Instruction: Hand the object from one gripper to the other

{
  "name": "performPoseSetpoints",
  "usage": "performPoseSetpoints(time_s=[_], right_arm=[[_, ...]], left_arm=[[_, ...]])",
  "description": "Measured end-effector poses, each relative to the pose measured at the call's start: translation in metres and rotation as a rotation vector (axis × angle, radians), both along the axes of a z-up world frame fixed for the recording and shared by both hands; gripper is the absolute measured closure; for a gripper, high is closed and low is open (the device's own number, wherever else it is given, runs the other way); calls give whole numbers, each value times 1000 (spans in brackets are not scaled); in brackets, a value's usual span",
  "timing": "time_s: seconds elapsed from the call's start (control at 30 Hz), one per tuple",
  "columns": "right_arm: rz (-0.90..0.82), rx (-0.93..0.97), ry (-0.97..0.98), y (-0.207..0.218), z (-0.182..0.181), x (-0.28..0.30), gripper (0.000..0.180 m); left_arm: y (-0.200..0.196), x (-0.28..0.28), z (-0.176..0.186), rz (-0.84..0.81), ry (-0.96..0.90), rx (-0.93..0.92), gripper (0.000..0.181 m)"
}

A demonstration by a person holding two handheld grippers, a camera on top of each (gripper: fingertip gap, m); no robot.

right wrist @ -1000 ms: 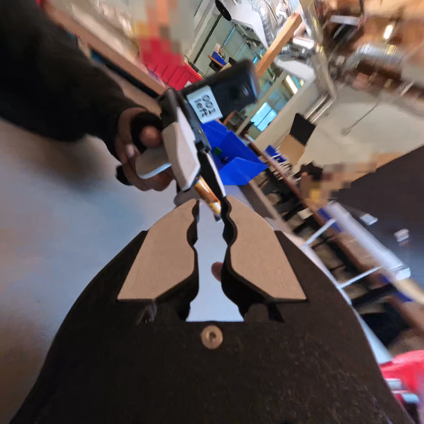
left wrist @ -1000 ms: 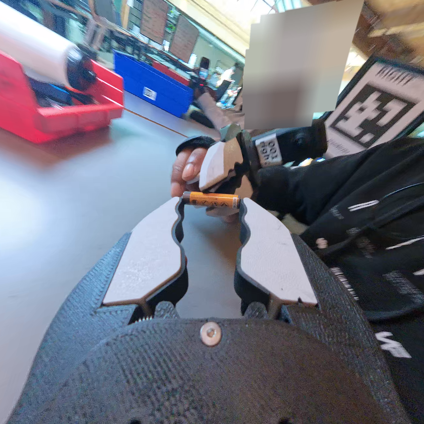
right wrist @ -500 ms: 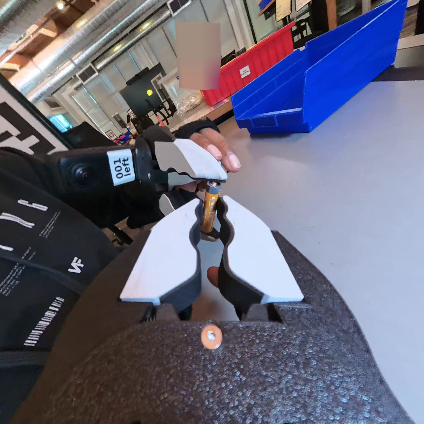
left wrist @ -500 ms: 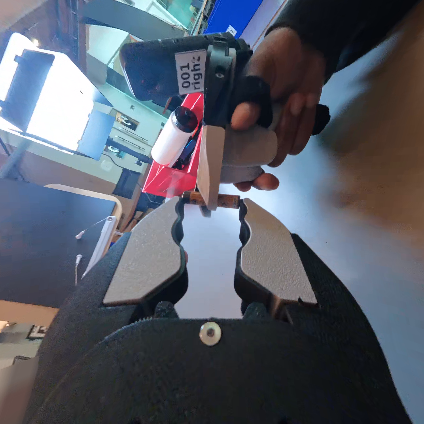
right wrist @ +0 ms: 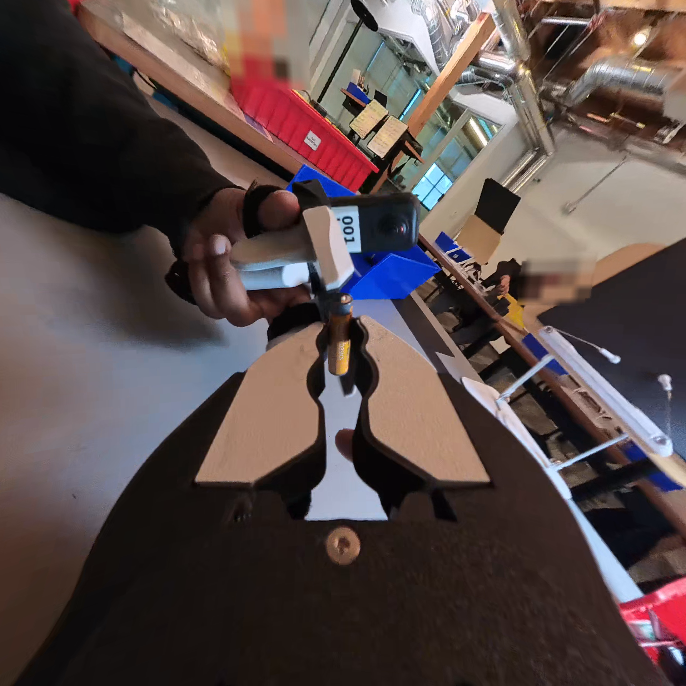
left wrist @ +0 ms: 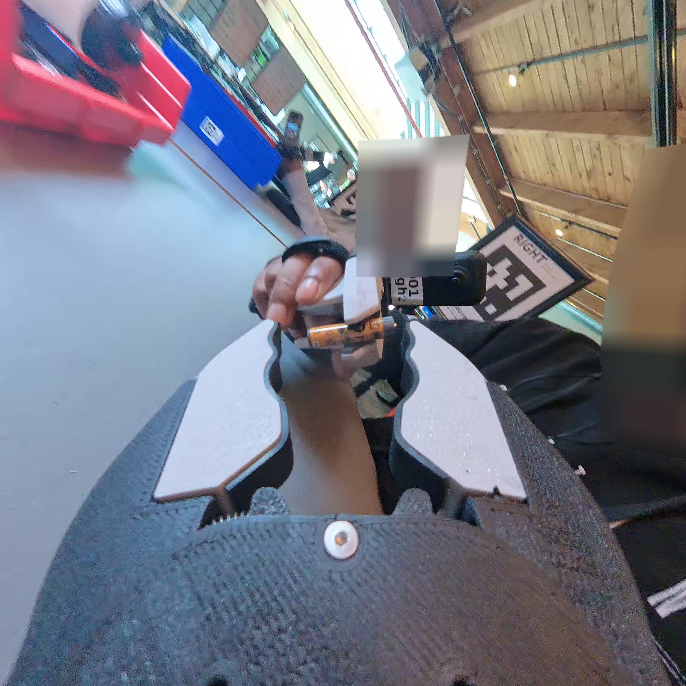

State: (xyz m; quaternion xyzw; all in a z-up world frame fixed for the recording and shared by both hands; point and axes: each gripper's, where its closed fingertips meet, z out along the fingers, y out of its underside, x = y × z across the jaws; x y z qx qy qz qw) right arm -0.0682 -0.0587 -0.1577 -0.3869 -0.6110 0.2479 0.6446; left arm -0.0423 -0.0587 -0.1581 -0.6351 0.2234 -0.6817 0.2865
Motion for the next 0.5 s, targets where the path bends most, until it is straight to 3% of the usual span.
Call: performPoseSetpoints(time_s=[0.1, 0.3, 0.4, 0.5], right_arm=[[0, 51, -14, -3, -2, -1, 169], [-30, 13, -26, 3, -5, -1, 164], [-23, -148, -8, 11, -3, 3, 146], [43, -496, 25, 18, -3, 4, 135]], left_arm=[[-11, 8, -3, -58, 13, 15, 131], [-5, 5, -8, 10, 117, 147, 131], [10, -7, -7, 148, 262, 392, 132], [23, -21, -2, 307, 455, 745, 131]])
